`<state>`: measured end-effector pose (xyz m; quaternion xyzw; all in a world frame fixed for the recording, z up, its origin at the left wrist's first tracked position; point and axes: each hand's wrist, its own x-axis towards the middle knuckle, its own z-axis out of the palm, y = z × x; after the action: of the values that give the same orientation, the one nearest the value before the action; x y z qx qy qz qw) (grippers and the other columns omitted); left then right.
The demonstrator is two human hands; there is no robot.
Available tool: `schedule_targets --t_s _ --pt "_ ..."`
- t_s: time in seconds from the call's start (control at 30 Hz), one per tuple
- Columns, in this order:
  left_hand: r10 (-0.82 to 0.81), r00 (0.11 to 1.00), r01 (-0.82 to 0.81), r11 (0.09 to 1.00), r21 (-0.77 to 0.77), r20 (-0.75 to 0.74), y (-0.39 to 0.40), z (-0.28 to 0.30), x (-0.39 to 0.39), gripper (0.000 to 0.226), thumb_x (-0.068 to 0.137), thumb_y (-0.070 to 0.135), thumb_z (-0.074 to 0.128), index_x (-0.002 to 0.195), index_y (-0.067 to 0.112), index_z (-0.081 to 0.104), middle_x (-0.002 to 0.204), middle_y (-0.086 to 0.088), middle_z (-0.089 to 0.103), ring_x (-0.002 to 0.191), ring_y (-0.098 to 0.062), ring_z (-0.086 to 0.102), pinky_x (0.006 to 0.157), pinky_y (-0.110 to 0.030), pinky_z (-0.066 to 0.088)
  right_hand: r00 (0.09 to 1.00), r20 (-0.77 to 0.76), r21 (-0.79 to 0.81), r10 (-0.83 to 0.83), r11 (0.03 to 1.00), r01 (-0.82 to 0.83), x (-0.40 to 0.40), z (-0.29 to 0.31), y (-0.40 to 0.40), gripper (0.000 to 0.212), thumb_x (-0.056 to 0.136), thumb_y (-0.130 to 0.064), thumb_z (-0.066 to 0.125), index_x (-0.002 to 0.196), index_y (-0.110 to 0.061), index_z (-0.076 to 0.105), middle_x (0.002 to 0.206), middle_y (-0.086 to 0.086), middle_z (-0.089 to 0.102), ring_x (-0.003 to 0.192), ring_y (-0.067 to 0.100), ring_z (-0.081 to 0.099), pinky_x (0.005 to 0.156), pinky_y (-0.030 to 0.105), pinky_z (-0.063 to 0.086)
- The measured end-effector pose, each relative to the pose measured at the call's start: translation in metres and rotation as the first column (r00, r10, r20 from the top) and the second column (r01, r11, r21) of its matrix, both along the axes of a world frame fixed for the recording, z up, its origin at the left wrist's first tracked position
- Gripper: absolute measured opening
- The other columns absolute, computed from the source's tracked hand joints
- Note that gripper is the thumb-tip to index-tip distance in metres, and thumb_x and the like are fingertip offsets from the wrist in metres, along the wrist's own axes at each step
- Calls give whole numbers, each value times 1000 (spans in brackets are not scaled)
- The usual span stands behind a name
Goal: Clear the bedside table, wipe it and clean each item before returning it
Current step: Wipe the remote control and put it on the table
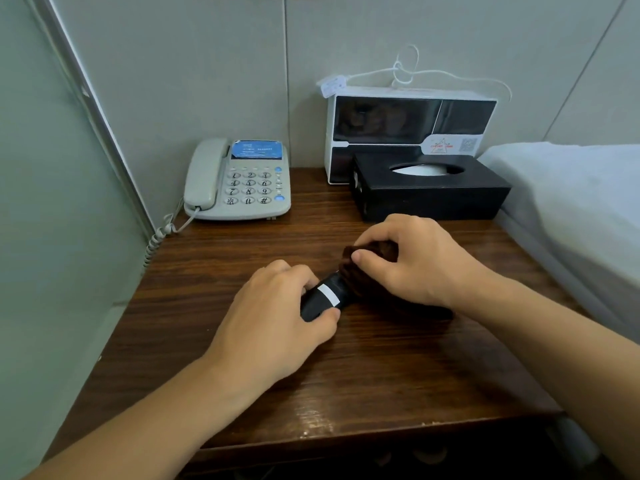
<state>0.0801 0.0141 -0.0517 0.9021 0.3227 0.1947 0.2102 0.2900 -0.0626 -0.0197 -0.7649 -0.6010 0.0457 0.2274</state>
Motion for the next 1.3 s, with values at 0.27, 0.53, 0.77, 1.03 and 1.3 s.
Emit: schedule_targets --t_s 0.27,0.53,0.77,1.03,1.3 --pt "-56 997 51 995 80 60 -3 -8 2 29 84 44 77 106 38 60 99 21 49 86 -1 54 63 -14 38 995 -71 159 -64 984 75 8 4 -22 27 84 -54 69 105 -40 76 98 -20 65 94 2 61 85 24 51" --pt "-82 993 69 988 142 88 -2 -9 3 24 80 39 77 95 31 60 89 16 51 78 -3 54 59 -16 40 999 28 226 -29 974 22 -14 -15 -14 24 92 -42 69 113 -32 76 101 -11 62 94 9 60 83 37 57" --pt "-60 993 47 992 119 106 -2 -12 3 25 79 40 80 96 32 63 89 17 54 77 -4 55 59 -15 38 995 63 194 -83 979 69 -3 -14 -6 25 93 -43 67 114 -32 75 102 -12 61 98 14 62 84 35 56" --pt "-25 993 15 996 86 112 -1 -14 4 30 77 42 79 101 28 69 89 17 56 81 -5 57 67 -20 46 998 59 207 26 978 -38 -6 -20 -13 15 90 -41 70 100 -32 64 94 -17 57 90 8 58 79 31 54" --pt "-20 996 14 998 65 85 -4 -12 4 33 83 46 72 111 30 68 95 17 56 87 -4 57 72 -23 48 988 79 118 133 983 -142 -8 -24 -19 18 91 -44 68 104 -38 58 101 -19 56 98 5 56 82 24 51"
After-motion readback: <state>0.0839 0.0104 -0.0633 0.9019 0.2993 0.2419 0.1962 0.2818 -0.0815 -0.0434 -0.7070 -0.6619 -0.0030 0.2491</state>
